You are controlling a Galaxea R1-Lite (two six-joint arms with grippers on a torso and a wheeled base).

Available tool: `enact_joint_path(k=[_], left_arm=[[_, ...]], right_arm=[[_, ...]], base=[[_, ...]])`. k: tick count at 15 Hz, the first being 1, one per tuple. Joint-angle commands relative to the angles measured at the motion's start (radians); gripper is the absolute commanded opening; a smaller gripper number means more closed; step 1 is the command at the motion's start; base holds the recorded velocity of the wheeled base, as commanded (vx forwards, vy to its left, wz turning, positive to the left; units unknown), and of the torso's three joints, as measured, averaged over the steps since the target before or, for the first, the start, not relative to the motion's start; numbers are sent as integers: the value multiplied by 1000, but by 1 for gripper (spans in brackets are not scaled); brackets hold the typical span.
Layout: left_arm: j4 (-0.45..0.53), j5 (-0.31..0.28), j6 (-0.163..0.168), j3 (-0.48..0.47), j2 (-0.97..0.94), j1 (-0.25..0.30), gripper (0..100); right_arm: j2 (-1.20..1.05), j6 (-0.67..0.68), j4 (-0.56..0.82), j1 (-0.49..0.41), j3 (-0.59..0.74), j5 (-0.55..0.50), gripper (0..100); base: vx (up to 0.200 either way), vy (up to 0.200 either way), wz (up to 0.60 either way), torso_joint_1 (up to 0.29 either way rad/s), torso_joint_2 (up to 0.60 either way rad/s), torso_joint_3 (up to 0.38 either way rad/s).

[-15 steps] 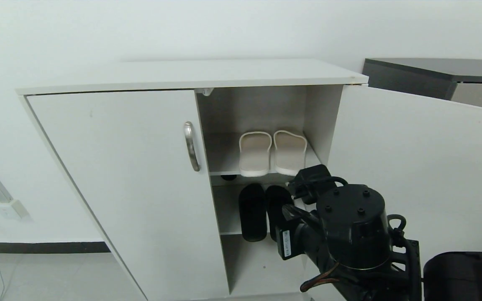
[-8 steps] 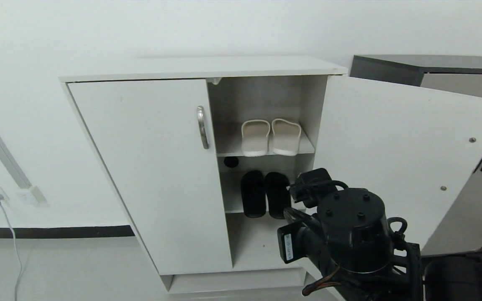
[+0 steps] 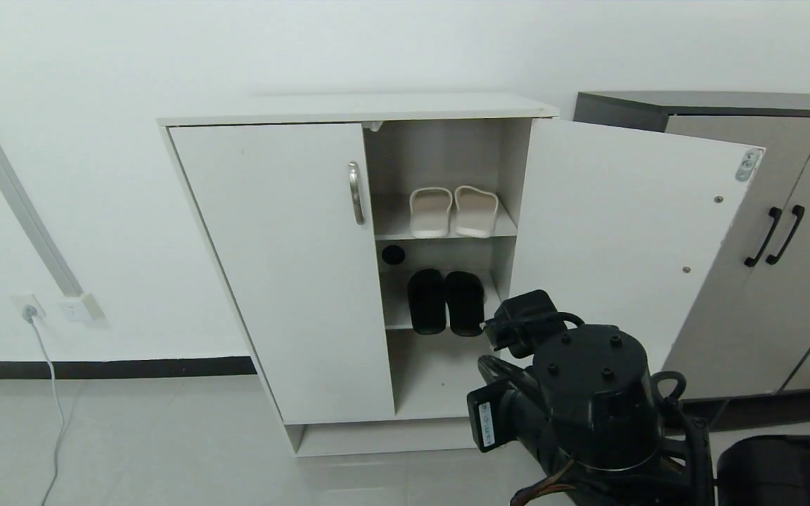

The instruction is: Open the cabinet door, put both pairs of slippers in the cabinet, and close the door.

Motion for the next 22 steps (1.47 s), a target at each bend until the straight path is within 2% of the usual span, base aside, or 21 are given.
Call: enact_joint_path(k=[1,16,22], left_arm=[[0,0,0,0,1,0,0],[0,0,0,0,1,0,0],[0,0,0,0,1,0,0]], right_arm=[[4,0,0,-8,0,0,0],[42,0,-25,-52,0,9,0],[44,-1,-25,-52,0,9,0]], base=[[0,0,0,0,0,0],[0,0,0,0,0,0],[0,0,0,28,-312,-290]])
